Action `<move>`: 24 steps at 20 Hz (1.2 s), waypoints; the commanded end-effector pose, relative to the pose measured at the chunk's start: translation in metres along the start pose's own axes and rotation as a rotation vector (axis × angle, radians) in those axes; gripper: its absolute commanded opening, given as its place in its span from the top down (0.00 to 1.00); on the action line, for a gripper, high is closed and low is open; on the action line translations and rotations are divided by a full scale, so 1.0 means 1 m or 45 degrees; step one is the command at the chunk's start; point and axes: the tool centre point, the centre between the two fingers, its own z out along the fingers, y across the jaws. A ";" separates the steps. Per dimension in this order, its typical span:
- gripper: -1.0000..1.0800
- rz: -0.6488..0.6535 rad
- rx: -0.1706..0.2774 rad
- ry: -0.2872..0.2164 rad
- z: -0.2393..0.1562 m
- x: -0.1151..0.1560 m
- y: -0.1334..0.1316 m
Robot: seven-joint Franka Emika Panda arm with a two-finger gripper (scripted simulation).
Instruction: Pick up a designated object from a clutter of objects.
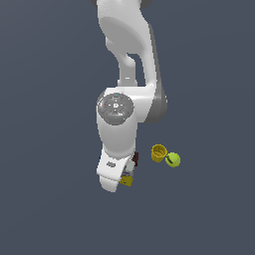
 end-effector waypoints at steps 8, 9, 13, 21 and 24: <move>1.00 0.000 0.000 0.000 -0.003 -0.002 -0.001; 1.00 0.000 0.000 0.000 -0.005 -0.004 -0.002; 1.00 0.000 0.000 0.000 -0.017 -0.013 -0.006; 1.00 0.000 0.000 0.000 -0.064 -0.048 -0.022; 1.00 0.000 0.000 0.001 -0.090 -0.067 -0.031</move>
